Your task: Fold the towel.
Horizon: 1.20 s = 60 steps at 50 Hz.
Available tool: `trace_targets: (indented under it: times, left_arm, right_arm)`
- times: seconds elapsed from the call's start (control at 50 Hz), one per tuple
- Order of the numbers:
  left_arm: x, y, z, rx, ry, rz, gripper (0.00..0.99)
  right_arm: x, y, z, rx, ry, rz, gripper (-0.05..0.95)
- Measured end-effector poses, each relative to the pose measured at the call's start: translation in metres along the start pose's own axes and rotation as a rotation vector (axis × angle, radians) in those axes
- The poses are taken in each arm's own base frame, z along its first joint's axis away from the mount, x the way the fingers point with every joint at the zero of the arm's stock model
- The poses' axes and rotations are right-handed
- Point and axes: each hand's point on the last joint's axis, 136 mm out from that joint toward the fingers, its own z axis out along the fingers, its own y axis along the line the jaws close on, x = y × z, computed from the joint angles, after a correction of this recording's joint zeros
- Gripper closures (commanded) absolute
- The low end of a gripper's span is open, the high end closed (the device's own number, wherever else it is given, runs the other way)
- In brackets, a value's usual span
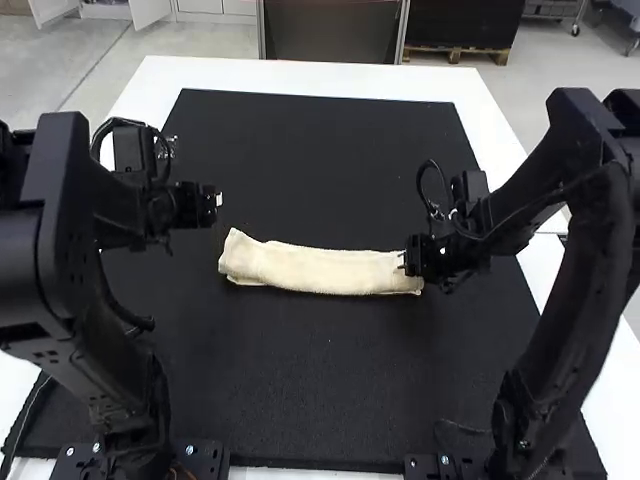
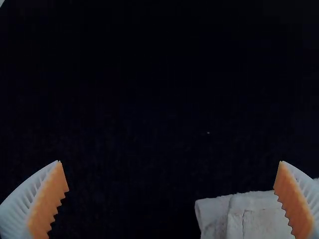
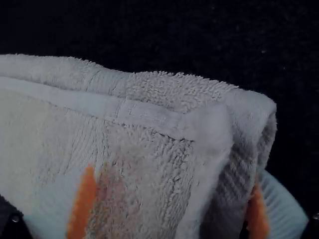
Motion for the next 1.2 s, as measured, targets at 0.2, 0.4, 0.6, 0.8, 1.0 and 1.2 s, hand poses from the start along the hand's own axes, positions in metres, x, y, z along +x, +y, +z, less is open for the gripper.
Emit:
trace_targets:
  times: [0.2, 0.4, 0.6, 0.8, 1.0, 1.2]
  left_arm:
    - [-0.003, 0.0, -0.002, 0.0, -0.009, -0.006, 0.026]
    - [-0.002, -0.001, -0.002, 0.001, -0.007, -0.017, 0.026]
    - [0.0, -0.001, -0.002, 0.004, 0.001, -0.021, 0.026]
    - [0.002, -0.001, -0.002, 0.004, 0.009, -0.034, 0.026]
    - [0.006, -0.002, -0.002, 0.004, 0.027, -0.045, 0.026]
    - [0.007, 0.002, -0.004, -0.005, 0.03, -0.056, 0.026]
  right_arm:
    - [0.003, -0.003, 0.005, 0.005, 0.006, 0.006, 0.92]
    - [0.005, 0.0, 0.001, -0.01, 0.03, 0.023, 0.92]
    - [-0.018, 0.014, -0.025, -0.036, -0.032, 0.027, 0.92]
    - [-0.039, 0.029, -0.042, -0.077, -0.075, 0.021, 0.92]
    - [-0.043, 0.061, -0.037, -0.138, -0.057, -0.022, 0.92]
    - [-0.044, 0.111, -0.024, -0.224, -0.018, -0.096, 0.92]
